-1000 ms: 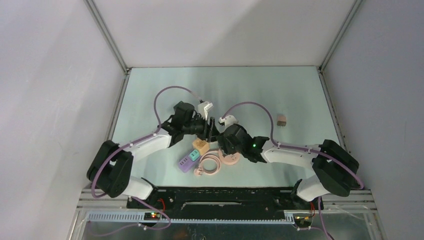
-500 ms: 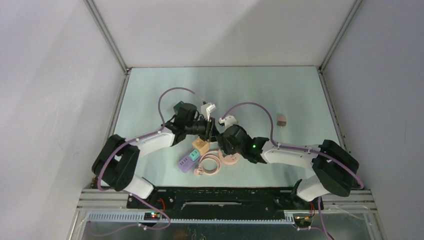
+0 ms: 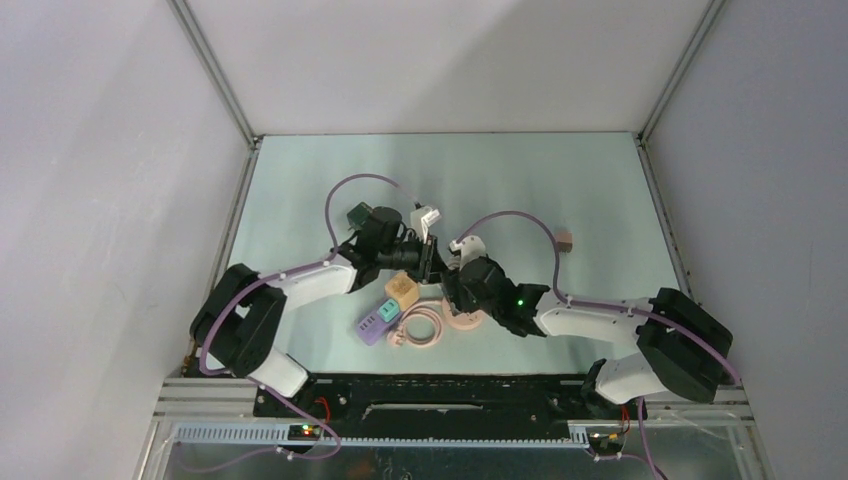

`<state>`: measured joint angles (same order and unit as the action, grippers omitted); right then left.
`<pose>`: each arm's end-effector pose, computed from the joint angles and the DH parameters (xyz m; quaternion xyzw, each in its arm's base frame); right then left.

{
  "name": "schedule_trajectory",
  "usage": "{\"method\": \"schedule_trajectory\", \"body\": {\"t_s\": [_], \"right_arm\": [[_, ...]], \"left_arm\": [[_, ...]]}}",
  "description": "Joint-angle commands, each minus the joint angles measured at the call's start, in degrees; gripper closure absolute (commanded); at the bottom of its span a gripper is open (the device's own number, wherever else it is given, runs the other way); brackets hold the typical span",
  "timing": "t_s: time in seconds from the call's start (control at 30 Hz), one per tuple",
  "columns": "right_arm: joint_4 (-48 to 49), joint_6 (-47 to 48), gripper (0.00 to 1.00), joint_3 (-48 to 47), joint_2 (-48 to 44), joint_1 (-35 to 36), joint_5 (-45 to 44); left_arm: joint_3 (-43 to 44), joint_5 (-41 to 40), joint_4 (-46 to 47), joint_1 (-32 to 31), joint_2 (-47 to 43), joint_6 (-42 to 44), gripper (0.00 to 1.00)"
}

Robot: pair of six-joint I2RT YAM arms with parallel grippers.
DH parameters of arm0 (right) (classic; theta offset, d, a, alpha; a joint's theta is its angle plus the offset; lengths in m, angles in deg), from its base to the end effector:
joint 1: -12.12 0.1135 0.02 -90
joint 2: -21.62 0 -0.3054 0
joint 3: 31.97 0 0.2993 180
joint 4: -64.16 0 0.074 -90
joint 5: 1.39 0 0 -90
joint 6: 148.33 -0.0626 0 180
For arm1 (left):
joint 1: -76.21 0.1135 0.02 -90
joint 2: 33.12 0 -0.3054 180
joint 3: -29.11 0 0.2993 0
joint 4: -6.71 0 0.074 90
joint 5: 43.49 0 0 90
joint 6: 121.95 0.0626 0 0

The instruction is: Insert the plug

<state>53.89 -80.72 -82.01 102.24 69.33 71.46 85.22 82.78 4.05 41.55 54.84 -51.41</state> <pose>0.1938 0.2667 0.1750 -0.2099 0.8766 0.1591 0.4027 0.2799 -0.2386 0.1902 0.2549 0.8145 -0.4466 0.2687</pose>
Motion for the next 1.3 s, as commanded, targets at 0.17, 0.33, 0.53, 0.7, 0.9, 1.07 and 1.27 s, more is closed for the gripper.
{"method": "schedule_trajectory", "body": {"t_s": [0.17,0.33,0.53,0.7,0.9,1.07,1.27], "right_arm": [[-5.2,1.1,0.52,1.7,-3.8,0.9,-1.3],[-6.3,0.5,0.35,2.5,-6.4,1.2,-1.3],[-6.3,-1.4,0.27,6.5,-11.9,1.0,-1.3],[-4.9,-1.2,0.26,8.4,-12.9,0.8,-1.3],[-4.7,-1.9,0.26,8.5,-12.0,1.2,-1.3],[-7.4,-1.5,0.22,8.5,-17.0,2.4,-0.5],[-10.2,-0.2,0.07,8.5,-27.6,3.3,1.2]], "left_arm": [[-3.2,-18.7,-10.4,0.7,4.6,5.3,0.84],[-4.0,-19.2,-9.4,0.3,4.8,5.4,0.86],[-4.5,-19.8,-9.2,0.2,4.9,5.4,0.88],[-4.6,-19.0,-7.2,-0.8,3.7,5.8,0.87],[-4.0,-18.0,-6.8,-2.8,0.5,5.7,0.69],[-4.2,-17.6,-6.5,-2.9,-5.7,5.0,0.56],[-1.1,-18.0,-10.4,-2.7,-10.1,6.3,0.46]]}}
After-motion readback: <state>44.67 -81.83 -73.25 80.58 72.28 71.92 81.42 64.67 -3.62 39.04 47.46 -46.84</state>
